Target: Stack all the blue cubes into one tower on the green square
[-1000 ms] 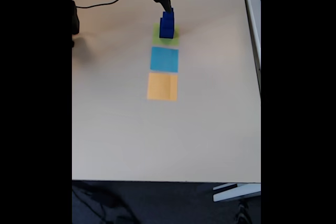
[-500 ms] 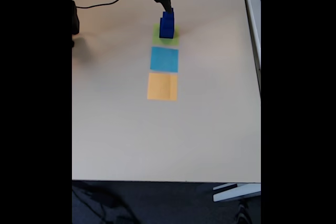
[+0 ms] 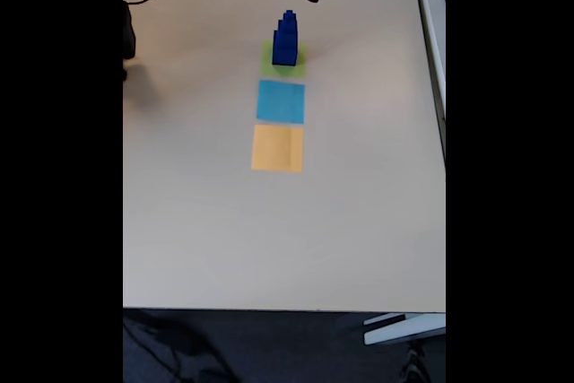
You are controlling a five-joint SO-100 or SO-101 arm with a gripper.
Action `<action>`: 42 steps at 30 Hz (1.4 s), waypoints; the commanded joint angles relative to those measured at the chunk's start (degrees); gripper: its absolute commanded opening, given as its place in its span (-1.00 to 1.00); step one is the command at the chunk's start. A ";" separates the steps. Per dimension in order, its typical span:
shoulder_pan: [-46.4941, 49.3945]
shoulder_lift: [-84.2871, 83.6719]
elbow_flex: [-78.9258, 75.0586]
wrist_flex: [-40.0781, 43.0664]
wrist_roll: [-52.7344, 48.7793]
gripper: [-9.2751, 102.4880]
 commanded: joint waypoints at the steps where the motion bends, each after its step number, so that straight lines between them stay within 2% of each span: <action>1: 0.62 2.99 -7.47 -3.87 -6.33 -0.75; 10: 3.34 2.81 -22.06 -4.04 -25.05 -0.84; 15: 3.34 3.16 -35.33 4.92 -38.58 -0.84; 17: 3.87 3.96 -38.85 11.78 -38.67 -0.84; 24: 6.86 12.30 -39.20 26.54 -39.64 -0.84; 27: 8.09 15.73 -37.88 29.97 -43.15 -0.84; 33: 10.46 32.08 -14.77 27.95 -45.00 -0.84; 35: 10.11 41.22 0.00 21.62 -46.23 -0.84; 39: 8.44 63.46 36.74 3.78 -44.21 -0.84; 42: 7.03 70.58 49.31 -2.72 -43.51 -0.84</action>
